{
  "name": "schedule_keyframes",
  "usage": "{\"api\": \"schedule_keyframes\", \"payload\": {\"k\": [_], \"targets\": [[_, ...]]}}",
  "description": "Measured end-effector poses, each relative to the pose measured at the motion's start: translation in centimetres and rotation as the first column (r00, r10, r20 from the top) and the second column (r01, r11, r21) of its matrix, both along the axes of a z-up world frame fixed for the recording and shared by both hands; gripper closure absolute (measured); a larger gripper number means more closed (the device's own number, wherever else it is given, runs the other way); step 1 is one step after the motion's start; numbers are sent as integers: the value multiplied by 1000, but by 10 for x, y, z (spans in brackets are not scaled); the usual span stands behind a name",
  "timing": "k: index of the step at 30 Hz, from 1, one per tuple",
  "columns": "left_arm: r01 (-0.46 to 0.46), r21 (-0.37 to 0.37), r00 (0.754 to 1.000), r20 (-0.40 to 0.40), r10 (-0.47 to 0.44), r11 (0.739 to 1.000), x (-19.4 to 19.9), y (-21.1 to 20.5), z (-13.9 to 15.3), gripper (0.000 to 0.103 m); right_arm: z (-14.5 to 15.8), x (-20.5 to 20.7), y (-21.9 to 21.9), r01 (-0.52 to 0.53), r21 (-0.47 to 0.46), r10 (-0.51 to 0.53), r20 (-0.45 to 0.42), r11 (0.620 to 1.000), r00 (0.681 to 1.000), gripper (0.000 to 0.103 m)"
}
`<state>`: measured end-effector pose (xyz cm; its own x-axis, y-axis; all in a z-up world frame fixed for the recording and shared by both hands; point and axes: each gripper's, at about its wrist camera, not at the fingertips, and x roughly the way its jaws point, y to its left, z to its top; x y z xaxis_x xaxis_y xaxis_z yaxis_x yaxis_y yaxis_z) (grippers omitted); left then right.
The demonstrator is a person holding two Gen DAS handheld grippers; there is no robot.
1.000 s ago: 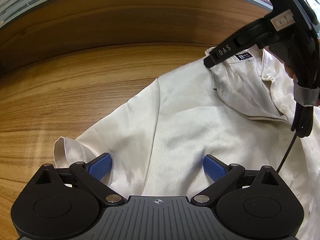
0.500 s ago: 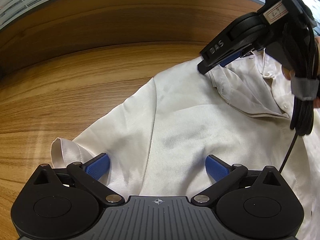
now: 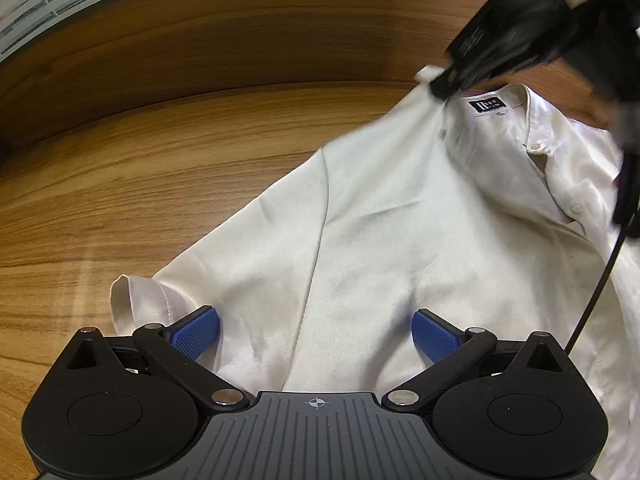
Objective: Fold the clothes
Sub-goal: 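Grasp the collar with the right gripper, tug it straight, release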
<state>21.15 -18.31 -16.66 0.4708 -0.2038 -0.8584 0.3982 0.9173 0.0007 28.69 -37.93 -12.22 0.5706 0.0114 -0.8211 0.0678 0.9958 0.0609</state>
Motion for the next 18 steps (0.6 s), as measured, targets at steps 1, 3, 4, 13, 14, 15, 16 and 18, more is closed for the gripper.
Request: {"api": "schedule_keyframes", "payload": {"k": [1, 3, 4, 13, 14, 15, 16, 18], "targets": [[0, 1, 1000, -1, 0, 1000, 0, 0, 0, 0, 6, -2, -6, 16, 4, -16, 16, 1000, 1000, 98], [-4, 1, 1000, -1, 4, 1000, 0, 0, -2, 0, 15, -4, -21, 57, 20, -57, 29, 998, 998, 98], [-6, 1, 1000, -1, 6, 1000, 1, 0, -3, 0, 17, -6, -29, 78, 35, -79, 29, 996, 996, 98], [-26, 4, 1000, -7, 26, 1000, 1, 2, -3, 0, -18, -32, -75, 263, 191, -249, -97, 946, 964, 97], [-27, 5, 1000, -8, 27, 1000, 1, 2, -2, 0, -22, -35, -77, 276, 199, -257, -118, 940, 959, 95], [-28, 6, 1000, -8, 28, 1000, 1, 1, -2, 0, -25, -37, -77, 281, 195, -258, -133, 940, 957, 92], [-28, 6, 1000, -9, 28, 1000, 2, 1, -2, 0, -27, -39, -77, 278, 179, -253, -148, 944, 956, 92], [-28, 7, 1000, -10, 28, 1000, 3, 1, -3, 0, -25, -43, -74, 262, 138, -242, -149, 955, 959, 88]]}}
